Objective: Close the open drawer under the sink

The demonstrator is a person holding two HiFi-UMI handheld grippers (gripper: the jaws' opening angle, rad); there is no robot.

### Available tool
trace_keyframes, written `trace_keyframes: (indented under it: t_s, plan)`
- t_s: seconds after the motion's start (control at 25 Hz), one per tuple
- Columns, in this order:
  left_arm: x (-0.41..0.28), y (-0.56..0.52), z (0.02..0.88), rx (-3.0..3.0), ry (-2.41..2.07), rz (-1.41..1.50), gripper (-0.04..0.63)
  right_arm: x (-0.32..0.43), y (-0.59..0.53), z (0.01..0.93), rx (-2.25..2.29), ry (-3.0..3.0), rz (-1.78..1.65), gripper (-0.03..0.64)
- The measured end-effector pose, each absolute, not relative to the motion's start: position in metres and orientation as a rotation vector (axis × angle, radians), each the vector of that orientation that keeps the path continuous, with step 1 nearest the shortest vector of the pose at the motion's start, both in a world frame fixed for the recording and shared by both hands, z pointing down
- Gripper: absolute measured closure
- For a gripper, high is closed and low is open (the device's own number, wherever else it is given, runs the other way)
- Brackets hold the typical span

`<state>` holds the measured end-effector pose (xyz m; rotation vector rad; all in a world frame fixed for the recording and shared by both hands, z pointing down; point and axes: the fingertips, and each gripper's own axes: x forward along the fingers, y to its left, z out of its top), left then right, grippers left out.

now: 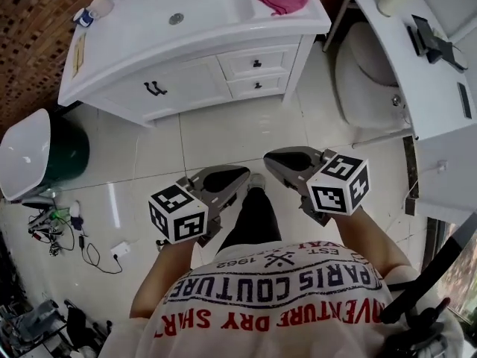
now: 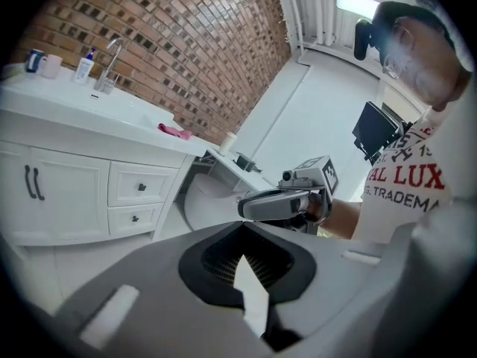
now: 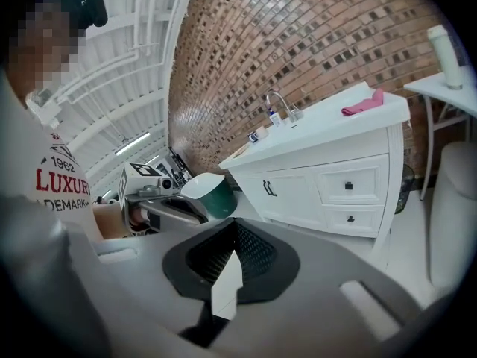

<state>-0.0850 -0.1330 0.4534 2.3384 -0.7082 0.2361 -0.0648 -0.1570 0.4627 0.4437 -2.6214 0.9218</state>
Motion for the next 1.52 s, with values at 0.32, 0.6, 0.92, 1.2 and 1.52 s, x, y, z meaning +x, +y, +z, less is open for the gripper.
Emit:
trace_keyframes:
  t_s: [0.32, 0.6, 0.92, 1.2, 1.52]
  plan:
    - [-0.028, 0.043, 0.418, 2.472, -0.736, 0.147, 0.601, -0.004, 0.026, 0.425, 0.487, -2.687, 0.675, 0.609]
    - [0.019, 0.169, 0.361, 2.538, -0.748, 0.069, 0.601, 0.049, 0.157, 0.368, 0.489, -2.704, 0.536, 0.609]
    - [0.023, 0.221, 0.310, 2.589, -0.780, 0.106, 0.601, 0.061, 0.210, 0.304, 0.501, -2.787, 0.560, 0.609]
    - [0.025, 0.223, 0.305, 2.603, -0.760, 0.143, 0.601, 0.055, 0.212, 0.297, 0.503, -2.819, 0.597, 0.611]
    - [0.033, 0.227, 0.305, 2.615, -0.741, 0.148, 0.601, 0.062, 0.214, 0.301, 0.513, -2.818, 0.596, 0.611]
